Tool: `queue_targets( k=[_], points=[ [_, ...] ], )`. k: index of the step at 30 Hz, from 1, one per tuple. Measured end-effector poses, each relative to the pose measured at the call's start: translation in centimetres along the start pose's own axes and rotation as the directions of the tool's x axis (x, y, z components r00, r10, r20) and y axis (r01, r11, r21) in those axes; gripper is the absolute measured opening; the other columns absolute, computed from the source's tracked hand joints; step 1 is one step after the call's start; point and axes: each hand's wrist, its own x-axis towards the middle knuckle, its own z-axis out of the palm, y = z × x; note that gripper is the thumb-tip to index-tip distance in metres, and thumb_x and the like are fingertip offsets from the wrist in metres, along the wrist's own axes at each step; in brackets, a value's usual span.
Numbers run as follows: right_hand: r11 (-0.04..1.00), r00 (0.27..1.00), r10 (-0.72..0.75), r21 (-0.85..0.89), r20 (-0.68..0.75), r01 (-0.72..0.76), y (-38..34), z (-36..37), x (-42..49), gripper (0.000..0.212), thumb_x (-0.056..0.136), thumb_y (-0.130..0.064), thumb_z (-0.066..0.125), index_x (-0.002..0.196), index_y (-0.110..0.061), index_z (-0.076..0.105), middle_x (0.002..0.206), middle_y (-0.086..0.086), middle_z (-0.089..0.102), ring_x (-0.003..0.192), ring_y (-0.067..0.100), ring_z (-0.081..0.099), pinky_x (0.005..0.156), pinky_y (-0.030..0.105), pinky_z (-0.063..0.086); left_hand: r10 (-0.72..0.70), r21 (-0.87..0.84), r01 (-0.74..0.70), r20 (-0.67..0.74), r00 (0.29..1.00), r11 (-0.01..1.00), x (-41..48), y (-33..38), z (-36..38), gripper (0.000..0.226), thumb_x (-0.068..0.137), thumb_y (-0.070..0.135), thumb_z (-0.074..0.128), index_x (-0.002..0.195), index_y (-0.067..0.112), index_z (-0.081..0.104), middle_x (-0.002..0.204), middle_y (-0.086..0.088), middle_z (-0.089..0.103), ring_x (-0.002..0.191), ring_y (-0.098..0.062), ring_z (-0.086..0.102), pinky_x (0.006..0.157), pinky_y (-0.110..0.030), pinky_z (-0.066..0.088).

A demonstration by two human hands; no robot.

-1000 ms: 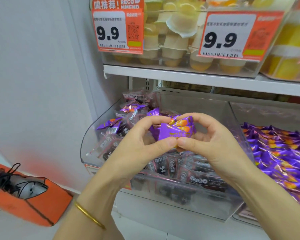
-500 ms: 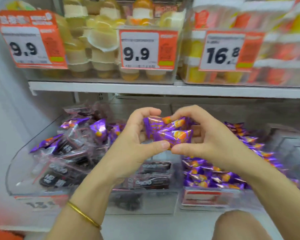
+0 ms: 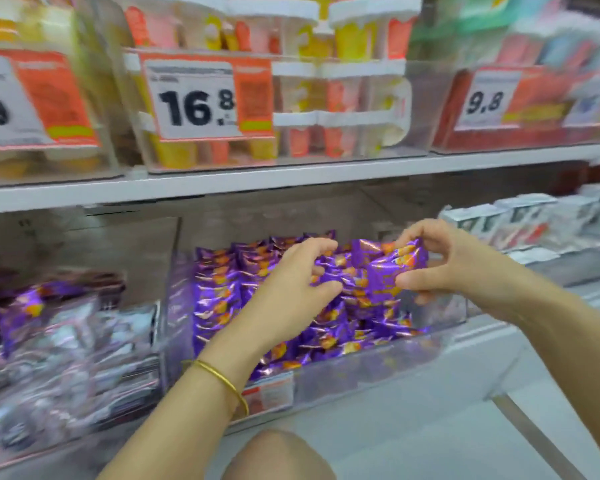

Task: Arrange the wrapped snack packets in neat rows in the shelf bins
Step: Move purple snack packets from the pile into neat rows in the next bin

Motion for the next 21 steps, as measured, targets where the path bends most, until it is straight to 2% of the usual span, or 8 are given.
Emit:
queue_targets(
  k=[3, 6, 8, 11, 13, 16, 19, 21],
  points=[
    [0.979, 0.973, 0.184, -0.114, 0.137, -0.170, 1.5, -0.9, -0.1, 0.034, 0.071, 0.006, 0.074, 0.095, -0.011, 0.058, 0.086, 0.009, 0.060, 0.063, 0.020, 0.059, 0.049, 0.026, 0.053, -0.027, 0.152, 0.021, 0.043, 0.999, 0.988, 0.3, -0.6, 0.5, 0.037, 0.090, 0.012, 0.054, 0.124, 0.026, 0.051, 0.119, 0.008, 0.046, 0.106, -0.006, 0.050, 0.080, -0.014, 0.036],
    [0.954, 0.937, 0.286, -0.149, 0.202, -0.259, 2.9, -0.3, 0.5, 0.035, 0.073, 0.003, 0.074, 0.100, -0.012, 0.056, 0.081, 0.011, 0.054, 0.068, 0.026, 0.052, 0.058, 0.032, 0.052, -0.070, 0.188, 0.054, 0.080, 0.994, 0.981, 0.3, -1.2, 0.7, 0.032, 0.091, 0.012, 0.054, 0.120, 0.026, 0.054, 0.118, 0.007, 0.050, 0.100, -0.007, 0.054, 0.073, -0.012, 0.040],
    [0.958, 0.950, 0.255, -0.180, 0.180, -0.223, 3.8, 0.2, 0.9, 0.035, 0.073, -0.002, 0.076, 0.099, -0.015, 0.056, 0.078, 0.010, 0.049, 0.068, 0.021, 0.048, 0.057, 0.030, 0.045, -0.084, 0.179, 0.065, 0.099, 0.992, 0.982, 0.2, -1.6, 0.8, 0.032, 0.090, 0.011, 0.055, 0.118, 0.024, 0.055, 0.115, 0.005, 0.054, 0.093, -0.009, 0.057, 0.071, -0.009, 0.041],
    [0.952, 0.982, 0.156, -0.281, 0.105, -0.121, 4.7, 0.9, 1.0, 0.036, 0.070, -0.012, 0.081, 0.095, -0.020, 0.057, 0.074, -0.003, 0.045, 0.064, 0.011, 0.039, 0.060, 0.024, 0.034, -0.101, 0.166, 0.078, 0.134, 0.986, 0.983, 0.0, -2.1, 1.1, 0.034, 0.088, 0.008, 0.057, 0.119, 0.022, 0.054, 0.107, 0.003, 0.056, 0.088, -0.014, 0.058, 0.066, -0.006, 0.040],
    [0.928, 0.991, 0.103, -0.367, 0.080, -0.067, 5.1, 1.2, 1.0, 0.036, 0.068, -0.016, 0.082, 0.092, -0.025, 0.057, 0.082, -0.005, 0.045, 0.065, 0.008, 0.041, 0.058, 0.020, 0.033, -0.091, 0.179, 0.064, 0.147, 0.985, 0.982, 0.0, -2.1, 1.4, 0.035, 0.088, 0.009, 0.057, 0.120, 0.023, 0.053, 0.106, 0.004, 0.056, 0.088, -0.013, 0.058, 0.065, -0.006, 0.039],
    [0.834, 0.995, 0.052, -0.552, 0.081, 0.002, 5.6, 1.4, 1.1, 0.038, 0.065, -0.023, 0.084, 0.089, -0.031, 0.056, 0.094, -0.004, 0.049, 0.075, 0.010, 0.047, 0.061, 0.017, 0.035, -0.068, 0.198, 0.037, 0.155, 0.986, 0.980, 0.0, -1.9, 1.8, 0.035, 0.089, 0.009, 0.055, 0.120, 0.025, 0.054, 0.109, 0.007, 0.056, 0.090, -0.011, 0.056, 0.071, -0.010, 0.041],
    [0.730, 0.999, 0.016, -0.683, 0.029, 0.008, 5.8, 1.4, 1.0, 0.038, 0.064, -0.028, 0.084, 0.093, -0.030, 0.060, 0.080, -0.011, 0.051, 0.086, 0.017, 0.044, 0.068, 0.024, 0.039, -0.017, 0.260, -0.033, 0.188, 0.982, 0.965, 0.2, -1.7, 2.3, 0.038, 0.091, 0.008, 0.052, 0.125, 0.025, 0.055, 0.107, 0.008, 0.051, 0.092, -0.009, 0.050, 0.073, -0.004, 0.035],
    [0.665, 1.000, 0.002, -0.747, 0.012, 0.008, 6.0, 1.6, 1.0, 0.041, 0.064, -0.033, 0.083, 0.101, -0.029, 0.064, 0.086, -0.008, 0.049, 0.094, 0.020, 0.044, 0.080, 0.029, 0.041, 0.019, 0.331, -0.092, 0.219, 0.976, 0.939, 0.3, -1.5, 2.6, 0.039, 0.093, 0.007, 0.048, 0.128, 0.021, 0.055, 0.107, 0.005, 0.049, 0.099, -0.011, 0.047, 0.078, -0.004, 0.029]
  ],
)
